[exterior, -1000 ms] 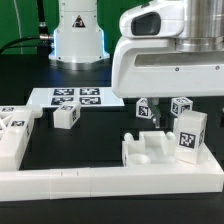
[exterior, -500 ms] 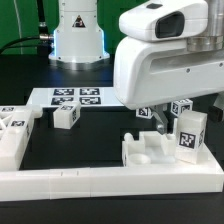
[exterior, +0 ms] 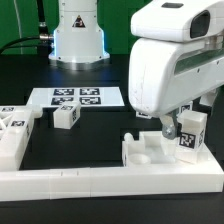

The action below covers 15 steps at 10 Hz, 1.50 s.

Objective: Assemble chair

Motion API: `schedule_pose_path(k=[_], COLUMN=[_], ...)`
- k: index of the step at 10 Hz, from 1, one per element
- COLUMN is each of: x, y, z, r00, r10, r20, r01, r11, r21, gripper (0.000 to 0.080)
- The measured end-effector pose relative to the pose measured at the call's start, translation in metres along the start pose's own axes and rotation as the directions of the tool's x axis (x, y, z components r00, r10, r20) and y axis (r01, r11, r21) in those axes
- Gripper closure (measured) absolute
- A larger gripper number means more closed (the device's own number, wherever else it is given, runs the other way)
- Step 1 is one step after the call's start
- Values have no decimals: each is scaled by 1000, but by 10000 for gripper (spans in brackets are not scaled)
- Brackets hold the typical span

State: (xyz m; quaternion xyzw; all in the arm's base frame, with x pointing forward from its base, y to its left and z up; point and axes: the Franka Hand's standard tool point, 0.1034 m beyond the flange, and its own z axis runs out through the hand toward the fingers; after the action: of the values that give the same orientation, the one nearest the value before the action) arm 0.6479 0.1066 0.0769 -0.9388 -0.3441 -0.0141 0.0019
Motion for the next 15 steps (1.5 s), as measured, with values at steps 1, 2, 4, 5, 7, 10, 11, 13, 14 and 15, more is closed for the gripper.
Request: schedule_pose_path(k=[1,2,4,5,7,10,11,13,14,15], x=[0,0,0,0,-1,0,0,1,1,1], y=[0,0,0,0,1,-2,-2,-3,-3,-3], z=[0,0,0,0,1,1,2,3,3,3], r00=[1000,1000,1000,1000,974,827,780,642,537,478], r10=[-1,2,27,27,227,563,625,767,843,878], r20=[0,0,0,0,-2,5,8,15,16,20], r01=[1,-2,-27,-27,-227,-562,-625,-767,-843,-878], r11=[1000,1000,1000,1000,974,826,780,641,536,477], r21=[0,0,1,1,13,35,41,43,43,43], gripper=[279,414,510,510,510,510,510,509,509,509])
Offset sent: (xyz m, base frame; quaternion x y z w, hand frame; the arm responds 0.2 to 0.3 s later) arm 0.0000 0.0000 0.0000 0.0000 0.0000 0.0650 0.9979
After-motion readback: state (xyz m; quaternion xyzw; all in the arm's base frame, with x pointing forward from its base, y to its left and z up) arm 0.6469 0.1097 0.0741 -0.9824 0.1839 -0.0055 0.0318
